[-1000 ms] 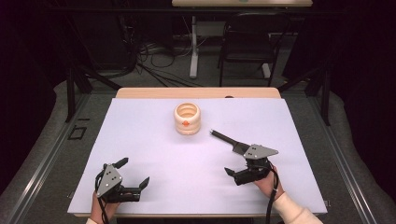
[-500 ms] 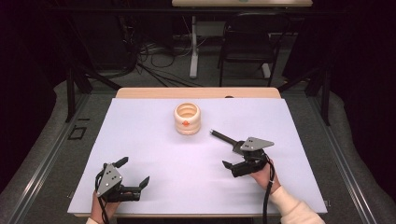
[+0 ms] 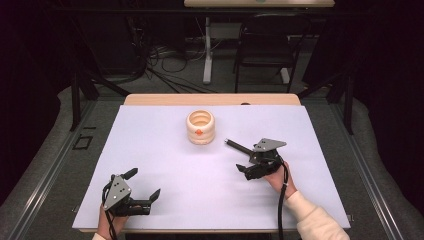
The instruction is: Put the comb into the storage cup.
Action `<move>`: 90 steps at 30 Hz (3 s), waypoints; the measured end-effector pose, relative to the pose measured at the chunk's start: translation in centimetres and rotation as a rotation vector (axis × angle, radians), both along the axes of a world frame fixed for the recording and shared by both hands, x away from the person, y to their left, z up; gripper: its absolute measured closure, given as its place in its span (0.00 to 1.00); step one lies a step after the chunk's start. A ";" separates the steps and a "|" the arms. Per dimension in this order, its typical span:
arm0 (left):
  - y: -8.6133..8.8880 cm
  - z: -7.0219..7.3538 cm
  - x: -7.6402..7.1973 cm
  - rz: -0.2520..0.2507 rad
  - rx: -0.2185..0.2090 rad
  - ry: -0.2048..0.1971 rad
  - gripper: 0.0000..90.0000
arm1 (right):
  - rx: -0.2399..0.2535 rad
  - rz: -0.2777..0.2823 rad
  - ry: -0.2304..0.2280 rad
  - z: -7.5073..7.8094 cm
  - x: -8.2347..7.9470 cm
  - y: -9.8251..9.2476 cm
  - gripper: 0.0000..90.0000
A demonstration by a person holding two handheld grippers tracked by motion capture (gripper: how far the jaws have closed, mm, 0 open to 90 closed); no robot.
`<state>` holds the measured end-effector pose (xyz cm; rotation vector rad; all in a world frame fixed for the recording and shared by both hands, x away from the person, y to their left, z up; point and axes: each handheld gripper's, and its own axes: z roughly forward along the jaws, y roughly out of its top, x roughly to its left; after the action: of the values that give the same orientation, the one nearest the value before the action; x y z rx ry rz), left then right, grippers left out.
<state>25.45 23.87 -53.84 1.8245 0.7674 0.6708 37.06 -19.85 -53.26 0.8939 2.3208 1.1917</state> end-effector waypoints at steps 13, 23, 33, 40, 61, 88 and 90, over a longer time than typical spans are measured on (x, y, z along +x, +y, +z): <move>0.0 0.0 0.0 0.004 0.002 -0.002 0.00 | -0.001 -0.013 0.007 0.0 2.0 0.7 0.00; -0.1 0.0 0.0 0.002 -0.002 -0.007 0.00 | -0.001 -0.031 -0.001 0.3 3.6 1.3 0.00; -0.1 0.1 0.0 -0.001 -0.001 -0.009 0.00 | 0.003 -0.062 0.009 0.7 5.3 1.6 0.00; -0.2 0.1 0.0 -0.006 -0.001 -0.011 0.00 | 0.007 -0.089 0.007 0.9 6.3 1.4 0.02; -0.2 0.0 0.1 -0.006 0.006 0.000 0.00 | -0.055 -0.095 0.012 0.5 8.5 2.3 0.76; -0.1 0.1 0.0 -0.002 0.005 -0.012 0.00 | -0.160 -0.088 0.048 -1.5 9.9 4.9 1.00; -0.2 0.1 0.0 -0.003 0.003 -0.010 0.00 | -0.160 -0.088 0.049 -1.6 9.9 4.9 1.00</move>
<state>25.44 23.72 -53.74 1.8233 0.7567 0.6792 46.96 -14.94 -54.83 0.9656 2.3505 0.9437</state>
